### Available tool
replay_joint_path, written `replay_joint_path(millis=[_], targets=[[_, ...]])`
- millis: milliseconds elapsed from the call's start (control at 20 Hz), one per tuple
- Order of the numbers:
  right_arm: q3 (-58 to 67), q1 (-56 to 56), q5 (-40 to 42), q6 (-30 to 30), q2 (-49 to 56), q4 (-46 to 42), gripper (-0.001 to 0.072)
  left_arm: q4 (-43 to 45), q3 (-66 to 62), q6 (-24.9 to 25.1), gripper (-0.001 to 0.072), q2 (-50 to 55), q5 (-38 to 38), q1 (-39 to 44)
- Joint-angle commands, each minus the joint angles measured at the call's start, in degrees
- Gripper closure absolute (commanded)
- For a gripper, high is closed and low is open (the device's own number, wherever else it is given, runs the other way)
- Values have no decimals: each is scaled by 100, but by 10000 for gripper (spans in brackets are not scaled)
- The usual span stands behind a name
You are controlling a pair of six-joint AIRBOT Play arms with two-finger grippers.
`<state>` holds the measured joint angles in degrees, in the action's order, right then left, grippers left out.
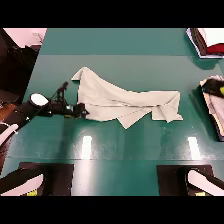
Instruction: Fold the shirts.
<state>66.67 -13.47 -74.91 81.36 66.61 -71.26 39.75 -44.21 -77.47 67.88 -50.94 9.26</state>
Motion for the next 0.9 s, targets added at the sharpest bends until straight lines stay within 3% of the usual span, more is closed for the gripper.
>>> replay_joint_path(millis=[0,150,350,600,650,800,850], targets=[[-1248,-675,289,-260,63,737,254,79,-828,-7,681,-116,-192,4],[-1969,-920,647,-1060,542,2002,254,76,-1071,-11,681,-116,-238,4],[-2070,-813,994,-1495,1202,2874,255,96,-1071,-9,681,-116,-470,4],[-2070,-455,1119,-1506,1460,2907,265,101,-1071,-9,681,-116,-507,4],[-2070,-433,1200,-1506,1425,2905,312,101,-1071,-9,681,-116,-516,4],[-2070,-439,1340,-1609,1161,2723,643,101,-1073,-9,681,-116,-570,4],[-2061,-439,1381,-1613,986,2592,696,103,-1080,-9,681,-116,-566,4]])
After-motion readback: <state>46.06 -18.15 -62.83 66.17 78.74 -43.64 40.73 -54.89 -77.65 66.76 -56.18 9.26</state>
